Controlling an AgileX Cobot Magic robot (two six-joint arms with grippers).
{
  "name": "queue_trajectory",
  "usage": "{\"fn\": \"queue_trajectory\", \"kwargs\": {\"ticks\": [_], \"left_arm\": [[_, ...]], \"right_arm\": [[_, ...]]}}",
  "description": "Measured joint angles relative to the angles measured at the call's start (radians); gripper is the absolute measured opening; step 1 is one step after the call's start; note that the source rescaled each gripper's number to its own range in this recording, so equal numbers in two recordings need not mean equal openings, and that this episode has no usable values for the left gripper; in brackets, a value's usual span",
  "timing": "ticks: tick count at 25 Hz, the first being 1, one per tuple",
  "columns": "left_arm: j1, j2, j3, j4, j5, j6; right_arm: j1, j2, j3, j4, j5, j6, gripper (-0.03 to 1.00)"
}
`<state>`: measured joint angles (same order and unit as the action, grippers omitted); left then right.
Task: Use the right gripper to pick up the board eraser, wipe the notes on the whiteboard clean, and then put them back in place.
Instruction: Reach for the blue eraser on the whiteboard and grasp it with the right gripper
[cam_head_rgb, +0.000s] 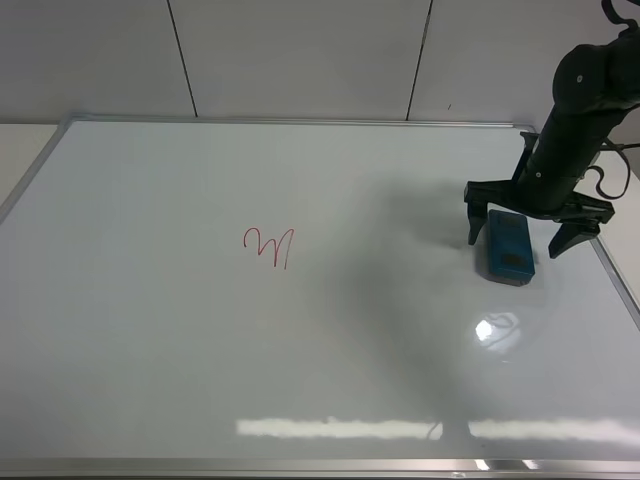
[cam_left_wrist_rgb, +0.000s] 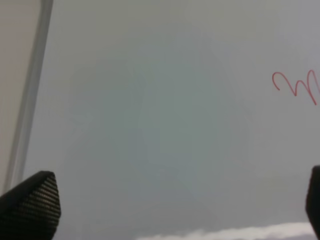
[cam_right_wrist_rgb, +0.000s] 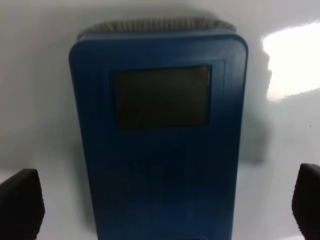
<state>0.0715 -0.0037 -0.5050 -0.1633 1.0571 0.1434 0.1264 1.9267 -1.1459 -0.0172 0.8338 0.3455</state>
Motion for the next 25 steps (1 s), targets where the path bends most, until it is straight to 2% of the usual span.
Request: {"fn": "queue_trajectory", "kwargs": {"ticks": [11, 13, 14, 15, 18, 19, 20, 25], "left_arm": [[0.0, 0.0, 0.0, 0.0, 0.0, 0.0], [0.0, 0.0, 0.0, 0.0, 0.0, 0.0], [0.0, 0.0, 0.0, 0.0, 0.0, 0.0], [0.0, 0.0, 0.0, 0.0, 0.0, 0.0], [0.0, 0.0, 0.0, 0.0, 0.0, 0.0], [0.0, 0.0, 0.0, 0.0, 0.0, 0.0], [0.0, 0.0, 0.0, 0.0, 0.0, 0.0], [0.0, 0.0, 0.0, 0.0, 0.0, 0.0]], "right_arm": [[0.0, 0.0, 0.0, -0.004, 0.0, 0.0, 1.0], [0.0, 0.0, 0.0, -0.004, 0.0, 0.0, 0.96], [0.0, 0.0, 0.0, -0.004, 0.0, 0.0, 0.9], [0.0, 0.0, 0.0, -0.004, 0.0, 0.0, 0.79], [0.0, 0.0, 0.0, -0.004, -0.003, 0.003, 0.32], [0.0, 0.0, 0.0, -0.006, -0.006, 0.003, 0.13], [0.0, 0.0, 0.0, -0.007, -0.007, 0.004, 0.01], [0.0, 0.0, 0.0, -0.024, -0.008, 0.004, 0.02]]}}
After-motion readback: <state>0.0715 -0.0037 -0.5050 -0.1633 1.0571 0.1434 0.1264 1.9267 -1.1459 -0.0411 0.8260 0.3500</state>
